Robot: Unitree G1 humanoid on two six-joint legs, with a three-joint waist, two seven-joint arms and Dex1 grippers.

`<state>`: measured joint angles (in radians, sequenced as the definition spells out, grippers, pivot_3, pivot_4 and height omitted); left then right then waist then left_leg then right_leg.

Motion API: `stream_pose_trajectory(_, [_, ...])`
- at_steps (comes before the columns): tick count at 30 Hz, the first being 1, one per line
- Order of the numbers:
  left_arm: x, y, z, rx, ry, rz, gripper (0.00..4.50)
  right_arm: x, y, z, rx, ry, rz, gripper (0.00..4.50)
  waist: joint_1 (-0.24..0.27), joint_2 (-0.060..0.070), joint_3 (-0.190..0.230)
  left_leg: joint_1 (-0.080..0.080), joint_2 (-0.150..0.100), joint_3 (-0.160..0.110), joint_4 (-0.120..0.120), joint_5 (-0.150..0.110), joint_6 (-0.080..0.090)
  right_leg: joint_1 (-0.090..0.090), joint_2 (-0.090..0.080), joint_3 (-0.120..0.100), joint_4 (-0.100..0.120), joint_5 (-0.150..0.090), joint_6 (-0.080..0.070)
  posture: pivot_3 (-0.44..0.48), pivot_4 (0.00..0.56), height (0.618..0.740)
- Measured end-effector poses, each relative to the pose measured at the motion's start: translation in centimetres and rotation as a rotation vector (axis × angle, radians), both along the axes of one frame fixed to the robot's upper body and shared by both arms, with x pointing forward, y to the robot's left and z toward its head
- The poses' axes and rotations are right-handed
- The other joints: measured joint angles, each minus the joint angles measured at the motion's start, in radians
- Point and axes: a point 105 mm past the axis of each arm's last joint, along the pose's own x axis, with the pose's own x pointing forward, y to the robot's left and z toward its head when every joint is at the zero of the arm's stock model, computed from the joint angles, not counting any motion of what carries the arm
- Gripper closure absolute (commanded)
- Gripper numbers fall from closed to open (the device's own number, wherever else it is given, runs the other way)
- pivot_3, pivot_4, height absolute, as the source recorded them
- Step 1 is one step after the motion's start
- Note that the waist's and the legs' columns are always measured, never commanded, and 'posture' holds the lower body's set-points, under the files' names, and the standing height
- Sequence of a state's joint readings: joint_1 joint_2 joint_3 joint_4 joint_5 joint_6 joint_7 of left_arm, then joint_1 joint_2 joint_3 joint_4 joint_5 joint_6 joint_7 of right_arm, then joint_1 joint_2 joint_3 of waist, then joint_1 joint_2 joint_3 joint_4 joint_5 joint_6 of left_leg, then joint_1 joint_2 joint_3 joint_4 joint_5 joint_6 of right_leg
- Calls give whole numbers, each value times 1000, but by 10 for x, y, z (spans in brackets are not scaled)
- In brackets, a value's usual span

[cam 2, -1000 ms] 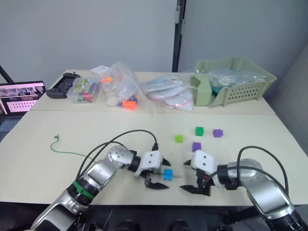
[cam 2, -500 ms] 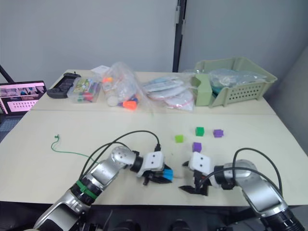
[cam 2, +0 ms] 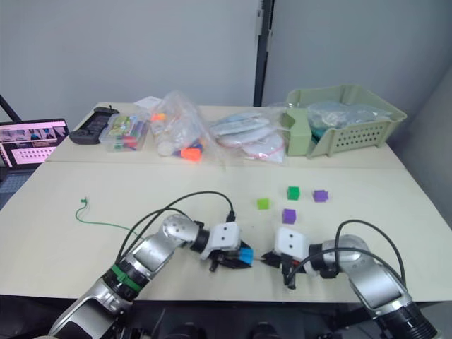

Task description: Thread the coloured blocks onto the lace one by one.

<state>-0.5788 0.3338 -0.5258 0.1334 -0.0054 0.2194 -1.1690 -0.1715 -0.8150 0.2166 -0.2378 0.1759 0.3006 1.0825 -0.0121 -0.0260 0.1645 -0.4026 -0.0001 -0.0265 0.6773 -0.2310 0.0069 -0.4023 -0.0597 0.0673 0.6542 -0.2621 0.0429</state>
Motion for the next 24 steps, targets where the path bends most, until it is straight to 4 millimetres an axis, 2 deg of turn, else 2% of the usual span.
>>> stream_pose_trajectory(4, [1, 3, 0, 6, -4, 4, 3103, 2, 1, 1, -5, -5, 7, 4500, 0, 0, 0, 0, 0, 0, 0, 0, 0, 0, 0, 0, 0, 0, 0, 0, 150, 740])
stream_pose_trajectory(7, [7, 28, 3, 32, -8, 27, 3103, 4, -3, 5, -39, -5, 2, 4500, -6, 0, 0, 0, 1, -1, -1, 0, 0, -2, 0, 0, 1, 0, 0, 0, 150, 740])
stream_pose_trajectory(10, [13, 70, 6, 63, -7, 77, 3103, 5, -7, 10, -79, -3, -2, 4500, -12, 0, 0, 2, 3, -2, -2, 0, 0, -2, 1, 1, 1, 0, 0, 0, 150, 740])
stream_pose_trajectory(12, [17, 106, 9, 102, -17, 111, 3103, 2, -4, 15, -88, -6, 15, 4500, -15, 0, 0, 3, 3, -2, -3, 0, 0, -2, 1, 1, 1, 0, -1, 0, 150, 740])
stream_pose_trajectory(16, [20, 194, 16, 174, 15, 236, 3103, 1, 4, 26, -92, -29, 44, 4500, -27, 0, 0, 4, 6, -2, -5, 0, 0, -2, 1, 0, 1, -1, -2, 0, 150, 740])
stream_pose_trajectory(21, [19, 266, 22, 236, 40, 405, 3103, 1, 5, 26, -93, -27, 38, 4500, -27, 0, 0, 4, 6, 1, -5, 0, 0, -3, 1, 0, 1, -1, -3, 0, 150, 740])
stream_pose_trajectory(24, [19, 297, 26, 256, 37, 498, 3103, 2, 3, 24, -93, -24, 32, 4500, -27, 0, 0, 4, 7, 3, -5, 0, 0, -3, 1, 0, 1, -1, -2, 0, 150, 740])
